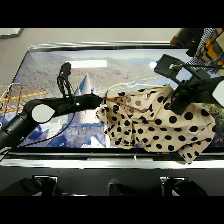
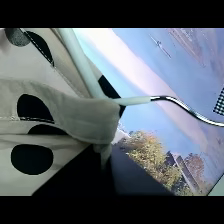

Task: Fold the clothes and pants, and hang the long-sleeved shirts on hangers.

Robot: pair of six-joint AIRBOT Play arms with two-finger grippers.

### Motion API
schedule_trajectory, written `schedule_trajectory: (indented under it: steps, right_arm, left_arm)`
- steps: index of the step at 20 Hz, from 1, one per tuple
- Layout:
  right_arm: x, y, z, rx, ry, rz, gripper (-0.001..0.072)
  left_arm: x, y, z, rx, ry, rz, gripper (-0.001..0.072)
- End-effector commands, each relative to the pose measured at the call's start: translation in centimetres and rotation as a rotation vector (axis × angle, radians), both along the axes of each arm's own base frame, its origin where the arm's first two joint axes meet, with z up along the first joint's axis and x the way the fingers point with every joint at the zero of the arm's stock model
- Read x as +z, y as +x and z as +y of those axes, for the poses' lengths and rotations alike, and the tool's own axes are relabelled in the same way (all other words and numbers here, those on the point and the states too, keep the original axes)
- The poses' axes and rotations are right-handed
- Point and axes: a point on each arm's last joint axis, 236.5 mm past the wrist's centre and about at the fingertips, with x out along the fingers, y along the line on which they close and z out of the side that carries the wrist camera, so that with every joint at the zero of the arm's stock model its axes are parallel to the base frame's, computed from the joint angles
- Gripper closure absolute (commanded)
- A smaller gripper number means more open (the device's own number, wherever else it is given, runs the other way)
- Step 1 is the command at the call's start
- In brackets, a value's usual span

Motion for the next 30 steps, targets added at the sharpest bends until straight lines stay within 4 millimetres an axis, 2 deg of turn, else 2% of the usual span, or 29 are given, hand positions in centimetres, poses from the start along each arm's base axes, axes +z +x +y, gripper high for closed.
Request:
schedule_trajectory:
  steps: [1,5,7,10,15,17,23,26,30]
  right_arm:
    - [-0.3,0.6,0.5,0.03,-0.007,0.0,0.0694]
    - [0.3,1.4,0.8,0.055,-0.012,-0.044,0.0694]
    - [0.6,1.7,0.9,0.072,-0.019,-0.063,0.0694]
    - [0.9,2.0,1.0,0.093,-0.03,-0.082,0.0694]
    - [0.8,2.0,1.0,0.104,-0.04,-0.079,0.0694]
    - [0.9,2.0,1.0,0.11,-0.044,-0.081,0.0694]
    - [-0.4,3.0,0.4,0.105,-0.088,-0.089,0.0694]
    - [0.5,4.1,0.9,0.114,-0.074,-0.153,0.0694]
    - [-0.2,3.2,0.4,0.104,-0.091,-0.106,0.0694]
  left_arm:
    - [1.5,-0.1,-0.3,-0.012,-0.016,-0.007,0.0684]
    - [1.5,-0.6,-0.4,-0.007,-0.074,0.064,0.0684]
    - [2.0,-0.1,0.0,0.013,-0.107,0.077,0.0685]
    - [2.6,1.1,1.2,0.049,-0.115,0.064,0.0685]
    - [1.6,3.3,4.1,0.122,-0.104,0.086,0.0685]
    - [1.4,3.6,4.5,0.134,-0.109,0.092,0.0685]
    - [0.8,1.4,2.9,0.064,-0.097,0.152,0.0684]
    - [-0.1,0.4,1.4,0.024,-0.083,0.175,0.0685]
    - [-4.3,0.1,-0.9,-0.006,-0.054,0.271,0.0685]
